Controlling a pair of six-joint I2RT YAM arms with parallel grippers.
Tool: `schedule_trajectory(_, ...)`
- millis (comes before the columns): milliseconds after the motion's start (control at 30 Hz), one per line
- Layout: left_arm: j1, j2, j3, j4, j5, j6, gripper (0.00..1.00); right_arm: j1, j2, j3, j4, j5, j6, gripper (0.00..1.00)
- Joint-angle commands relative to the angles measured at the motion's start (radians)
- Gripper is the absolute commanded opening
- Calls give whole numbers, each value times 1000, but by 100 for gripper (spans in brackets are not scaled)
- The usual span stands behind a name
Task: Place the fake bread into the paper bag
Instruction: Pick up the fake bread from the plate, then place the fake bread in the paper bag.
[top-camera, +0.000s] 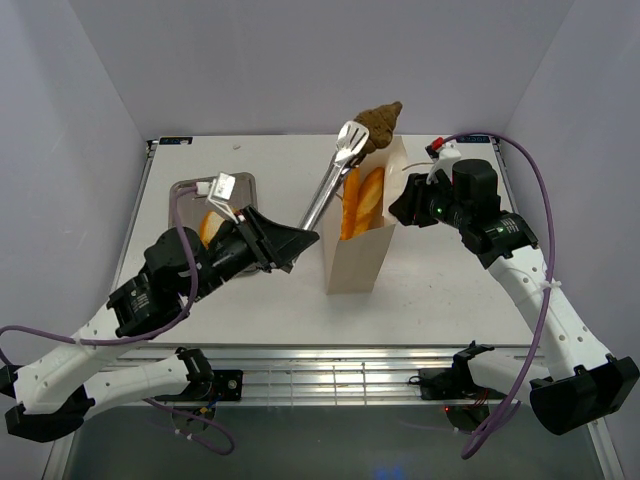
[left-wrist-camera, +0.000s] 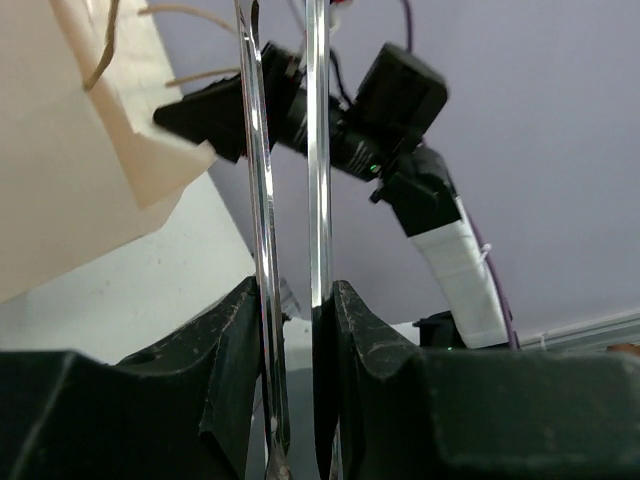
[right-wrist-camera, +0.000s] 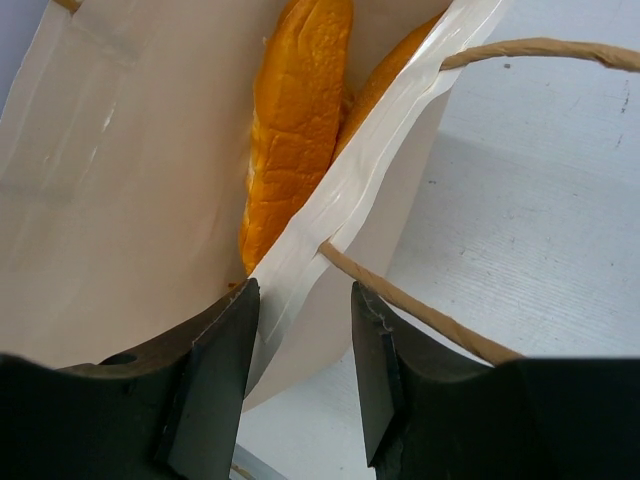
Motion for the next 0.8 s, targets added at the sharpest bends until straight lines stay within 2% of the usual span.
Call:
schedule_trajectory(0,-3,-36,-101,63,43,-106,0,-1,-15,42,-10,17,-16,48)
schedule_trajectory(100,-3,-83,-178,92,46,-150,0,-1,-20,36,-10,20,-16,48)
schedule_trajectory(267,-3,-92,-198,68,59,-172,0,-1,-18,33,-10,15,-16,49)
schedule_trajectory(367,-3,-109,-218,55,39,-190,7,-1,-17,31,-8,15,-14,49)
schedule_trajectory(533,-3,-135,-225,32,13,-193,36,-1,-17,25,-8,14,-13,49)
schedule_trajectory(633,-3,-137,-221,8,-1,-195,44,-1,-17,29,-8,12,-13,49)
schedule_trajectory(767,-3,-125,-218,-7,-6,-199,50,-1,-14,34,-8,12,-13,49)
